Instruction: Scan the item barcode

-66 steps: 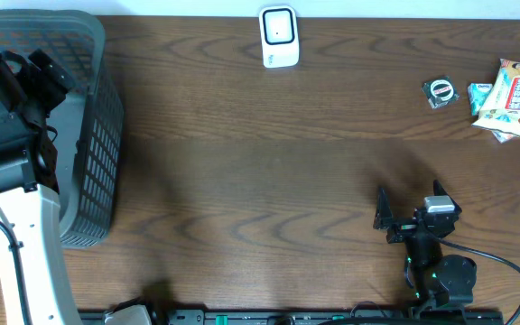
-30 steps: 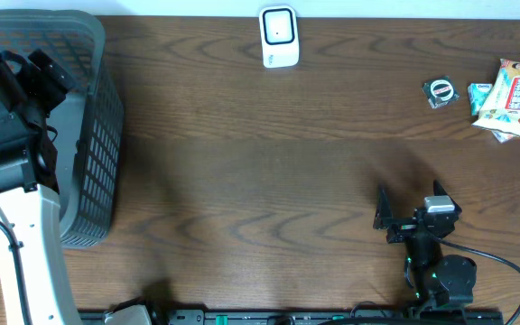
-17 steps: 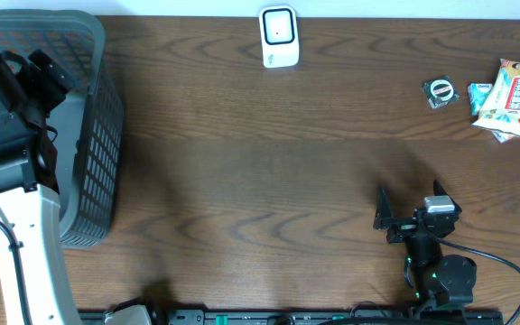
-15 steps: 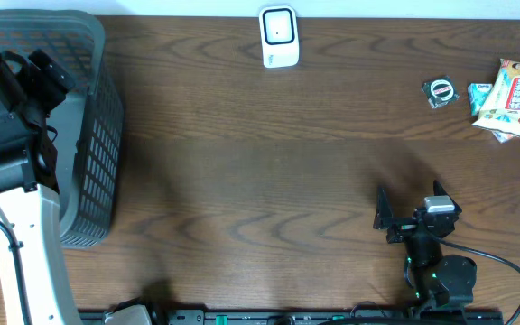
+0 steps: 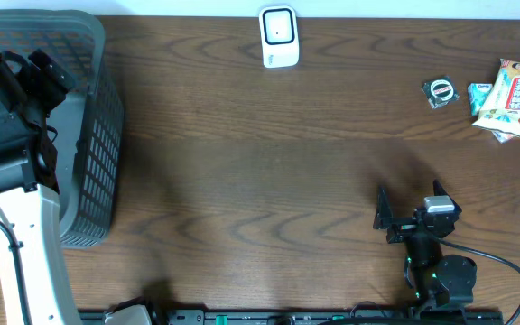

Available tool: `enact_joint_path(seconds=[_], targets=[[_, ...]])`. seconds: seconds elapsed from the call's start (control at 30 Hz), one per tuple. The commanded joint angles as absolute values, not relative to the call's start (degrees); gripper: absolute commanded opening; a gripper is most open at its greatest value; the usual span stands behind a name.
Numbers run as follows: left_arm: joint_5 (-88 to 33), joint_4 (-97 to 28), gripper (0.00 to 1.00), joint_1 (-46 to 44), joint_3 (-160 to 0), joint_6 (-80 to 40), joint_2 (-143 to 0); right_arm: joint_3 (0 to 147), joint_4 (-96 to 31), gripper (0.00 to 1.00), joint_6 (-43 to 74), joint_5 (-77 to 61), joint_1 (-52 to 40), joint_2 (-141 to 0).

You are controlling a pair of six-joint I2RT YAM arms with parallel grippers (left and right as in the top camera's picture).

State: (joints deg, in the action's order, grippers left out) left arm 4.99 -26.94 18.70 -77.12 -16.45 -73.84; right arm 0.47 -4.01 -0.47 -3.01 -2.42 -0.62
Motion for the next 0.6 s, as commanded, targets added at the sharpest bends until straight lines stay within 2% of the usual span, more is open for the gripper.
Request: enact_joint_path(seconds=[0.0,0.23,0.47,0.57], targets=[[5.13,-26.96,0.98,18.96,-78.02,-15.88,-74.11,0.32,-4.14,0.99,-0.91,-2.74,-2.17,-0.3],[5.15,-28.08,0.98,18.96,-78.02,-15.86,-74.11,0.32,-4.14,0.99,-0.91,-2.74,-2.17,-0.3],[1.67,-43.77,0.98,18.9,-77.95,-15.92,-74.04,0.32,-4.14,0.99,-0.91,-2.74,-2.17,-0.3],[1.65,-46.11,0.98,18.83,-77.34,-18.28,-73.97,0.32,-4.14,0.99,-0.91,-2.74,-2.17,-0.3]])
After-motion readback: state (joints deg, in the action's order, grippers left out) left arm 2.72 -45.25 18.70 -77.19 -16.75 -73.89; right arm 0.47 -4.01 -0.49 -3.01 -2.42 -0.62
